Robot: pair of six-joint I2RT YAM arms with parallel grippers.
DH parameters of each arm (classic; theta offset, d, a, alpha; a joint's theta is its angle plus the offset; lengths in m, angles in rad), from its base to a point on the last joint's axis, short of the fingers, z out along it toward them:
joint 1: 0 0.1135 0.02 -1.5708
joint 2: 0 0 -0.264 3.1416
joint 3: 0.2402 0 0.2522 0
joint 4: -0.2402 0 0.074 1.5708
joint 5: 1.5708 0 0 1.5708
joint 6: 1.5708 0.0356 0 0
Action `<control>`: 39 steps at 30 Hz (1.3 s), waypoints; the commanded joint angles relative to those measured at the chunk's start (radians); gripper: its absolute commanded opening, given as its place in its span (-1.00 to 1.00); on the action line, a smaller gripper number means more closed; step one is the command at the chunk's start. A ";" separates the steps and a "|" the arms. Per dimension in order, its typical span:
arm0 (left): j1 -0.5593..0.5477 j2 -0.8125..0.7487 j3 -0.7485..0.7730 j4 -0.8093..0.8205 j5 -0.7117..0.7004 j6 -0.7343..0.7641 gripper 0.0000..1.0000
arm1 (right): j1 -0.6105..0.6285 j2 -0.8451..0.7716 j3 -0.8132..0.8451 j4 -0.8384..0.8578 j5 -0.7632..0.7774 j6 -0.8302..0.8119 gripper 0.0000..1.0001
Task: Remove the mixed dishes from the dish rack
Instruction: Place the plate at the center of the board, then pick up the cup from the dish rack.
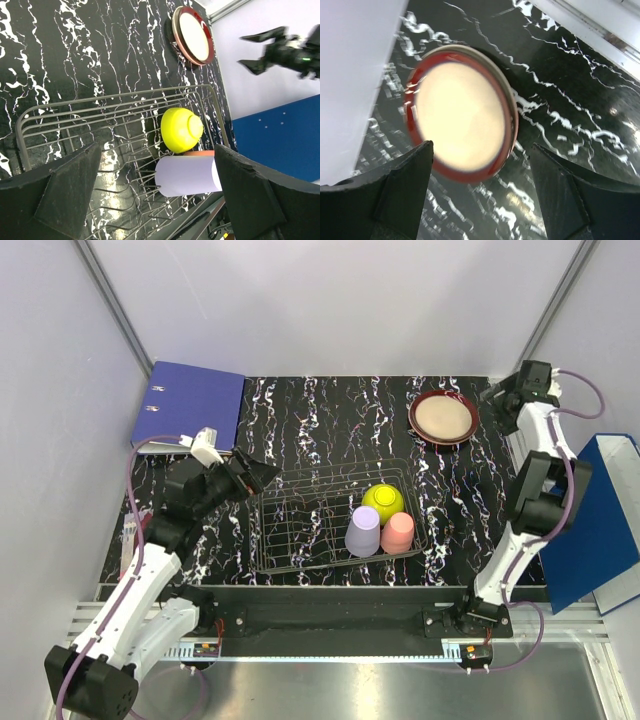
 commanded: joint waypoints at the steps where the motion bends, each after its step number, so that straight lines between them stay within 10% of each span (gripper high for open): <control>1: -0.005 0.002 0.007 -0.017 0.006 0.042 0.98 | 0.007 -0.253 -0.121 0.030 -0.009 0.036 0.69; 10: -0.082 -0.007 0.085 -0.124 -0.038 0.179 0.98 | 0.415 -0.769 -0.544 0.131 -0.071 -0.031 0.63; 15: -0.434 0.111 0.234 -0.189 -0.207 0.345 0.98 | 0.613 -1.021 -0.744 0.125 -0.034 -0.063 0.61; 24: -0.844 0.531 0.464 -0.169 -0.583 0.353 0.98 | 0.621 -1.280 -0.717 -0.005 -0.048 -0.113 0.61; 39: -0.855 0.729 0.515 -0.152 -0.679 0.236 0.98 | 0.620 -1.376 -0.864 -0.002 -0.086 -0.114 0.62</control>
